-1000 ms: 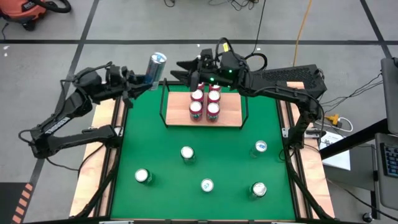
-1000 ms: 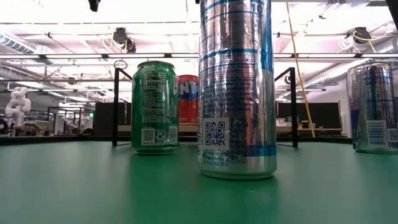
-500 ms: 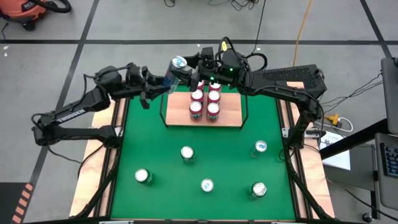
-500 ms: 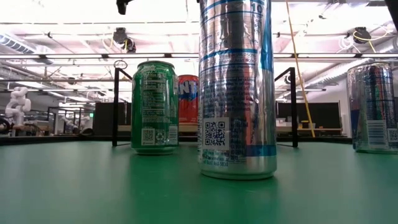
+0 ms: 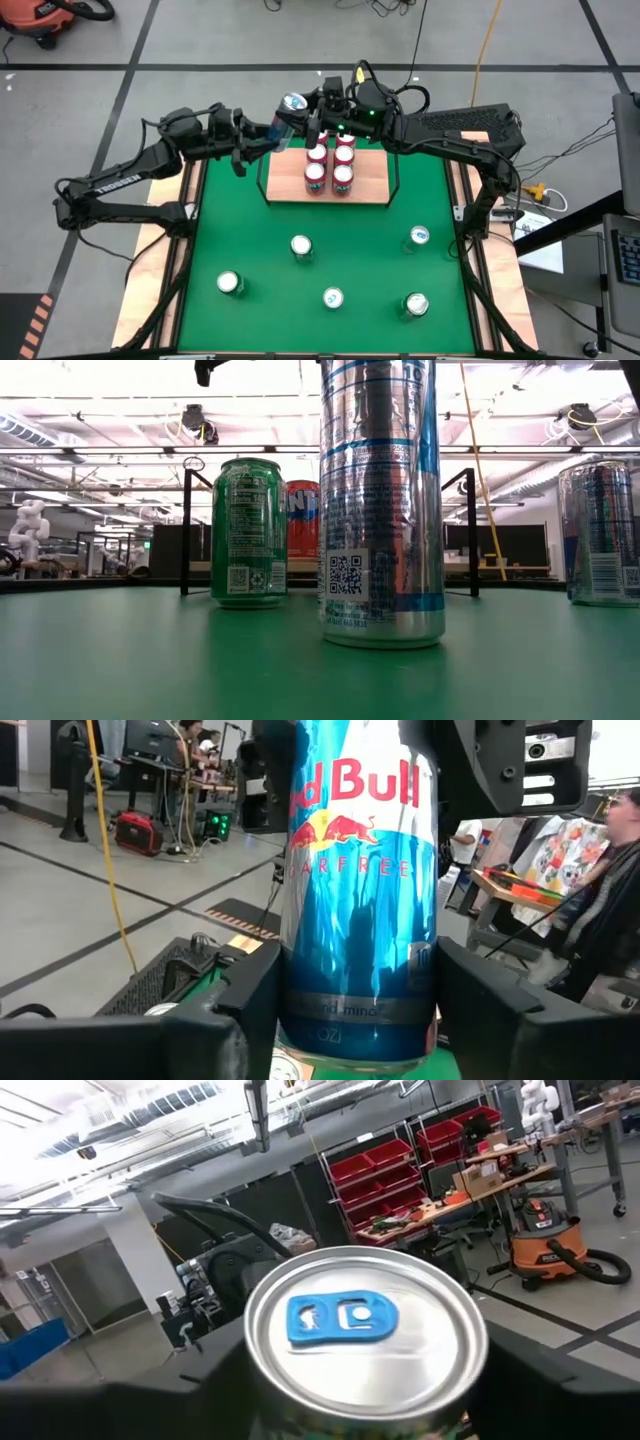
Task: Place canned beverage on shelf
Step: Put the blue soda can on the shelf
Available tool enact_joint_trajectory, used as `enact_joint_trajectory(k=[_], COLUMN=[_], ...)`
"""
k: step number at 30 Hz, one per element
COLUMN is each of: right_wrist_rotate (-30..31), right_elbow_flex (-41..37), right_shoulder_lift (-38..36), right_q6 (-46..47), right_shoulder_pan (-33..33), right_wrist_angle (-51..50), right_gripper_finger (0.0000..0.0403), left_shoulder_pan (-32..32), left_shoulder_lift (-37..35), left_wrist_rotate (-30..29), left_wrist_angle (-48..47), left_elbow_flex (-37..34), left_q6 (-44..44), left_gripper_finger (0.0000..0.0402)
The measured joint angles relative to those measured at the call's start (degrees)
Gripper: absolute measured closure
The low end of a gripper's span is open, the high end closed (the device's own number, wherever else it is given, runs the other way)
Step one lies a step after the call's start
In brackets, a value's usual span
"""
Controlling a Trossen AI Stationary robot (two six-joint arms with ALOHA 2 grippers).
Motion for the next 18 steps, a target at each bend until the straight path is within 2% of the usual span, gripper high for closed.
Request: enact_joint_trajectory(k=[4, 9, 14, 18], right_wrist_rotate=[-0.3, -5.0, -8.9, -17.2], right_elbow_flex=[0.0, 0.8, 1.6, 1.7], right_shoulder_lift=[0.0, 0.0, -0.5, -0.6], right_q6=[0.6, 1.5, 1.8, 2.4], right_shoulder_pan=[0.0, -0.7, -1.5, -2.3], right_wrist_angle=[0.0, -2.2, -2.6, -1.5], right_gripper_finger=[0.0164, 0.0179, 0.0162, 0.0161], left_shoulder_pan=[-0.1, 0.8, 2.5, 3.7], left_shoulder_lift=[-0.1, -2.7, -6.1, -6.5], left_wrist_rotate=[0.0, 1.1, 3.0, 6.0], left_wrist_angle=[0.0, 0.0, 0.0, 0.5], left_elbow_flex=[0.0, 0.0, 0.0, 0.0], left_q6=[-0.6, -6.8, -14.0, -18.3], left_gripper_finger=[0.0133, 0.0077, 0.0067, 0.0066])
